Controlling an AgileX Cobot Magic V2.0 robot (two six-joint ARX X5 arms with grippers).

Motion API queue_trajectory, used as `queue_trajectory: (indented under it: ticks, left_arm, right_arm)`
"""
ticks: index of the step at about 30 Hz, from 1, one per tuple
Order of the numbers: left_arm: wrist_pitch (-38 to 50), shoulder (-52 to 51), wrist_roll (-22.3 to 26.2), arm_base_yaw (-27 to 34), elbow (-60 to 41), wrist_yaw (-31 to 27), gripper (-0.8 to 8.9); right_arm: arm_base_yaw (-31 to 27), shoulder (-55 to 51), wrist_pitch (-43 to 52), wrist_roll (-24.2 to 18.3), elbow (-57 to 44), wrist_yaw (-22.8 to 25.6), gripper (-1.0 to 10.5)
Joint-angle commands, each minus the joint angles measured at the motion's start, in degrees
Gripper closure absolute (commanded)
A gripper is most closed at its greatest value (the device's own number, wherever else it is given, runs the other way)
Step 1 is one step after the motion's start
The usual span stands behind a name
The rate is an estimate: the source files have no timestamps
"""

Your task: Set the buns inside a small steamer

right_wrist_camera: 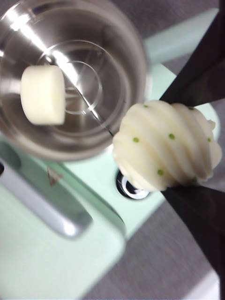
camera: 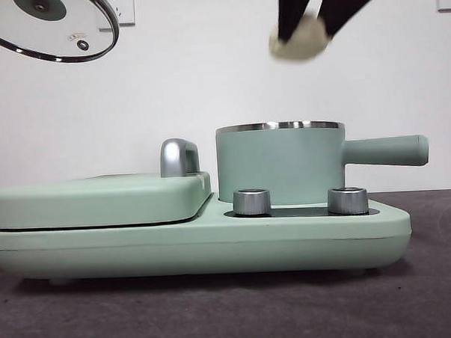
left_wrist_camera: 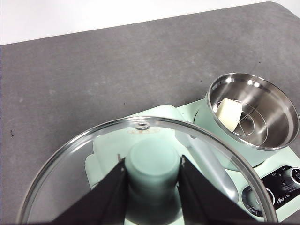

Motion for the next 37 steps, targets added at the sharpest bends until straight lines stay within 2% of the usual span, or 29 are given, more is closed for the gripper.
queue_trajectory:
  ticks: [1, 8, 17, 20, 23, 25, 28, 33, 37]
  left_arm:
    - [1.53, -0.04, 0.37, -0.13, 0.92, 0.09, 8.03]
    - [1.53, -0.02, 0.37, -0.13, 0.92, 0.09, 8.03]
    - [1.55, 0.00, 0.37, -0.13, 0.92, 0.09, 8.03]
    - [1.57, 0.00, 0.37, -0.13, 0.92, 0.09, 8.03]
    - [1.55, 0.00, 0.37, -0.13, 0.92, 0.09, 8.03]
    - [1.53, 0.00, 0.37, -0.13, 0.92, 0.09, 8.03]
    - [1.51, 0.00, 0.37, -0.13, 0.92, 0.09, 8.03]
    - [1.49, 0.00, 0.37, -0.13, 0.92, 0.09, 8.03]
    - [1.49, 0.00, 0.37, -0.13, 0.92, 0.09, 8.03]
  right_arm:
    - [-0.79, 4.74, 1.68, -2.36, 2.54, -0.04, 7.2]
    - [-4.09, 13.25, 4.31, -3.67, 3.63, -0.07, 7.2]
    - [-6.71, 17.49, 7.80, -5.07, 3.63, -1.79, 7.2]
    - [-6.73, 18.27, 8.96, -5.16, 3.63, -3.13, 6.4]
    - [-6.67, 18.64, 9.09, -5.18, 3.63, -3.04, 6.4]
    - [-6.67, 18.40, 9.01, -5.35, 3.91, -3.08, 6.2]
    - [-6.78, 17.66, 8.87, -5.55, 5.64, -3.02, 5.2]
    - [-6.47, 13.77, 3.74, -5.46, 11.74, -3.06, 5.2]
    - [-5.66, 3.65, 6.01, -5.27, 10.56, -4.11, 5.4]
